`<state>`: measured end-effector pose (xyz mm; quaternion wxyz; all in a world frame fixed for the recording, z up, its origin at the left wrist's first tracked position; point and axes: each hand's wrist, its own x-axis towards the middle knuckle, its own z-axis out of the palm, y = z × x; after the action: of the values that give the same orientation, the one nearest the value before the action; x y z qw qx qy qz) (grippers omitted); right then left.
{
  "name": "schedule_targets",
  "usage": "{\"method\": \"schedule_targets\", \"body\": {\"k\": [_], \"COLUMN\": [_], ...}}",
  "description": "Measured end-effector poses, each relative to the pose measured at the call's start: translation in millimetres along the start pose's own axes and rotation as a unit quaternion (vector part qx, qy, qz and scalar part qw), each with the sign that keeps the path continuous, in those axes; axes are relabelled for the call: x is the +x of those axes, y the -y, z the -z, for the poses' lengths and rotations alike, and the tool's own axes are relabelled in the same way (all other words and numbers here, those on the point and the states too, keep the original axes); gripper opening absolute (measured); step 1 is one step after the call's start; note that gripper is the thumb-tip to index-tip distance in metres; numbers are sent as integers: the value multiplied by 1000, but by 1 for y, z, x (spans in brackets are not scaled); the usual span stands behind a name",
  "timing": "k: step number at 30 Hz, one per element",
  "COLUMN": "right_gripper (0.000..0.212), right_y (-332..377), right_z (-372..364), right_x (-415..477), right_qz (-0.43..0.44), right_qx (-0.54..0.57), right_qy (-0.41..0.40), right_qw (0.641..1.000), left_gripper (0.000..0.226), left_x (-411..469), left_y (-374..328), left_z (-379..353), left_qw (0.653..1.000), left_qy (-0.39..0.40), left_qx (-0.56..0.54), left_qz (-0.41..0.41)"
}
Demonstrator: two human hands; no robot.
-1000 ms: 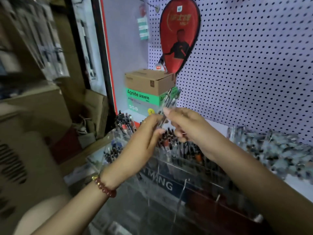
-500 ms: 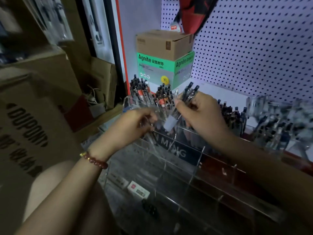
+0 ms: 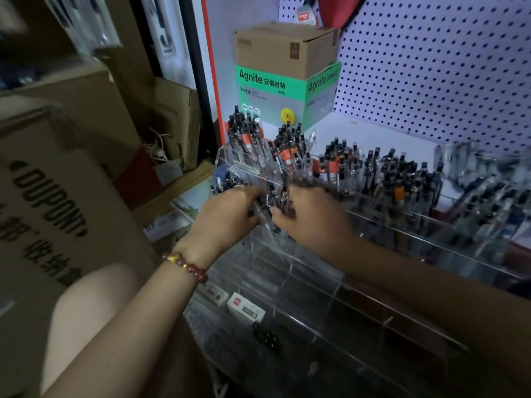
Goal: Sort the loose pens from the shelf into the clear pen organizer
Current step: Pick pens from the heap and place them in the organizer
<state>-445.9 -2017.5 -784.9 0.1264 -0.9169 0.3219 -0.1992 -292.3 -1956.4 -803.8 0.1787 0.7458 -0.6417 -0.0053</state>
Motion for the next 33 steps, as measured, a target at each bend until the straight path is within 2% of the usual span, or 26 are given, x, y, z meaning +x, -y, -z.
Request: {"method": "schedule_targets", "body": {"k": [4,7,11,16,21,27,33], "right_gripper": [39,38,38,34,31,45,38], "right_y": [-4,-9,-11,-10,-9,-12,-12], "right_z": [-11,-18,-23,-27,-28,-34,-37], "right_x": [1,1,1,6,5,5,6], "right_qz": [-30,-43,-64,-63,-51,-71,-82], "right_qx": [2,21,33,-5,-43,87,98], "right_qy": [23,33,27,20,42,105,89], "right_qw": [999,998,997,998,997,988,988], "left_gripper": [22,13,13,22,21,16,19], "left_x": [7,12,13,13,13,15,7], "left_y": [-2,-2,-1,-2,-5,-4,-5], "left_z": [-9,-11,-9,-5,-5,-4,3], "left_qw": [999,996,992,990,991,986,971], "left_qy": [12,-6,-31,-70,-68,-65,-48], "left_qx": [-36,-82,-118,-111,-108,-140,-218], "left_qz": [26,40,38,43,42,65,82]}}
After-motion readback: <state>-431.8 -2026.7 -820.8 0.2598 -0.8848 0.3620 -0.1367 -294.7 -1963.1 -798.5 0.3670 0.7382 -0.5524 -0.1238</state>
